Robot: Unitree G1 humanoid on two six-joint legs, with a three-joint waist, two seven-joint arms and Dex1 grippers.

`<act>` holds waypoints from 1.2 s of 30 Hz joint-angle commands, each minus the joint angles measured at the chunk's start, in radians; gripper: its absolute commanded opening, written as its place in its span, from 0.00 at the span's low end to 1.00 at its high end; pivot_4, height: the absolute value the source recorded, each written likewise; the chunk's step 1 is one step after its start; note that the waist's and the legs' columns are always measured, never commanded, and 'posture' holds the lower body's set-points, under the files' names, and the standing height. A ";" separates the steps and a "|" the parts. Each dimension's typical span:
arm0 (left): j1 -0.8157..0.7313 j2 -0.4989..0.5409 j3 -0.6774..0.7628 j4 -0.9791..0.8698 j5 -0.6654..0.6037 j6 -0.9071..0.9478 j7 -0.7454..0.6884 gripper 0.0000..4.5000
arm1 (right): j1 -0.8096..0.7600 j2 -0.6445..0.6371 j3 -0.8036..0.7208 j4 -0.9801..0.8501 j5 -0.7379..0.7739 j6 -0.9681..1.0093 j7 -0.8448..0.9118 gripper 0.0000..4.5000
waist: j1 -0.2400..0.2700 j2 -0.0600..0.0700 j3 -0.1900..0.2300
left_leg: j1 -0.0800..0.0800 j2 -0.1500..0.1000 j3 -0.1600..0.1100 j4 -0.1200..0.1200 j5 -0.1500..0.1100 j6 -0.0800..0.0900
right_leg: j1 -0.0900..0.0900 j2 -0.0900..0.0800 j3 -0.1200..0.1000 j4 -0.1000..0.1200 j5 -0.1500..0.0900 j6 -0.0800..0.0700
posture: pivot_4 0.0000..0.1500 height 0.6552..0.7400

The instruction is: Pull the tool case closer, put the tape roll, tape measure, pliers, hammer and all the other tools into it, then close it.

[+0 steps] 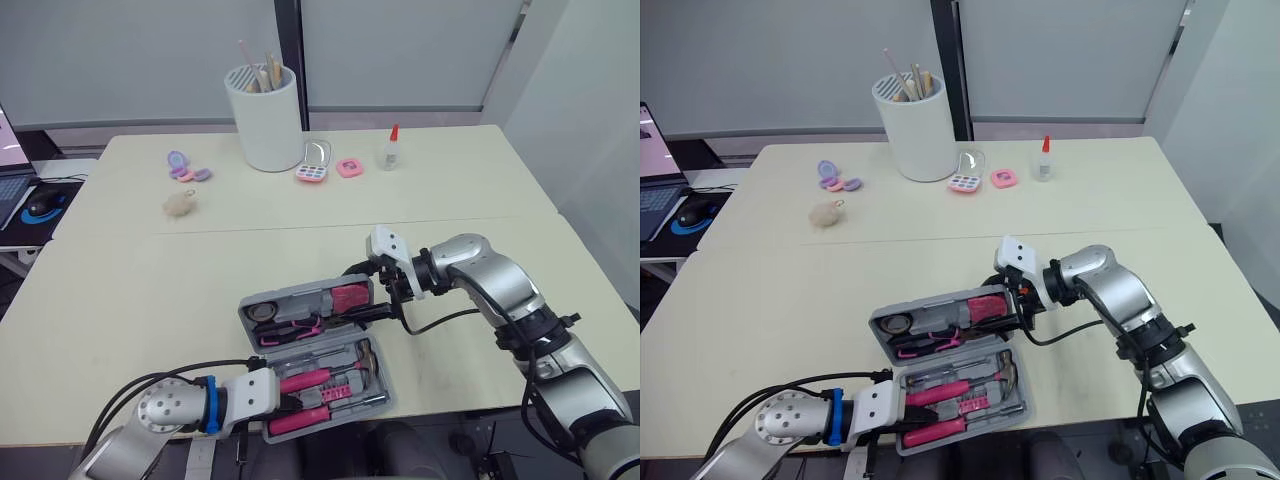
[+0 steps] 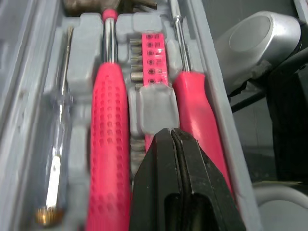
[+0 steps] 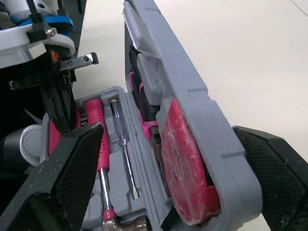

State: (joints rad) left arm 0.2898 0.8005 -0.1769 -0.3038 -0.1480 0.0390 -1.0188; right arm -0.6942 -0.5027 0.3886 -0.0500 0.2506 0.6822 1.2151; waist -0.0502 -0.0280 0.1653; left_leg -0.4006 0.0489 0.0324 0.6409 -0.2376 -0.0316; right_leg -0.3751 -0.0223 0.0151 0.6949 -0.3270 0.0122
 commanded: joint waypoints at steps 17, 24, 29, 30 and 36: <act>0.271 0.019 0.421 0.030 -0.213 0.231 0.062 0.00 | 0.365 -0.639 -0.160 -0.491 -0.048 -0.326 0.181 1.00 | 0.029 -0.003 0.007 | 0.000 -0.001 -0.001 0.000 0.000 0.000 | 0.003 -0.001 -0.003 -0.008 0.000 0.001 | 1.00 0.96; 0.222 -0.005 0.373 -0.014 -0.178 0.243 0.084 0.00 | 0.416 -0.619 -0.076 -0.450 -0.300 -0.398 0.024 1.00 | 0.017 -0.008 0.007 | 0.000 0.000 0.001 0.000 0.000 0.000 | 0.003 -0.001 -0.001 -0.008 0.000 0.001 | 1.00 0.96; 0.204 -0.003 0.277 -0.053 -0.126 0.232 0.085 0.00 | 0.457 -0.508 0.061 -0.413 -0.474 -0.444 -0.060 0.72 | 0.022 -0.008 0.007 | 0.000 -0.001 0.000 0.000 0.000 0.000 | 0.003 -0.001 -0.001 -0.007 0.000 0.000 | 1.00 0.96; 0.194 -0.004 0.256 -0.055 -0.113 0.228 0.085 0.00 | 0.459 -0.479 0.087 -0.392 -0.500 -0.452 -0.075 0.66 | 0.022 -0.008 0.007 | 0.000 -0.001 0.000 0.000 0.000 0.000 | 0.003 -0.001 -0.001 -0.008 0.000 0.000 | 1.00 0.96; 0.068 -0.035 0.169 -0.020 -0.070 0.233 0.110 0.00 | 0.438 -0.365 0.187 -0.366 -0.581 -0.478 -0.055 0.32 | 0.023 -0.008 0.007 | 0.000 0.000 0.000 0.002 0.000 0.000 | 0.003 0.000 -0.001 -0.007 0.000 0.001 | 1.00 0.96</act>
State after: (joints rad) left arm 0.3659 0.7702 0.0055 -0.3208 -0.2300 0.2783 -0.9136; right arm -0.2418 -0.8741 0.5725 -0.3934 -0.3080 0.2083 1.1544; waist -0.0277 -0.0357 0.1725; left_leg -0.4003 0.0485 0.0321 0.6429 -0.2377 -0.0317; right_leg -0.3715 -0.0224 0.0138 0.6890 -0.3268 0.0129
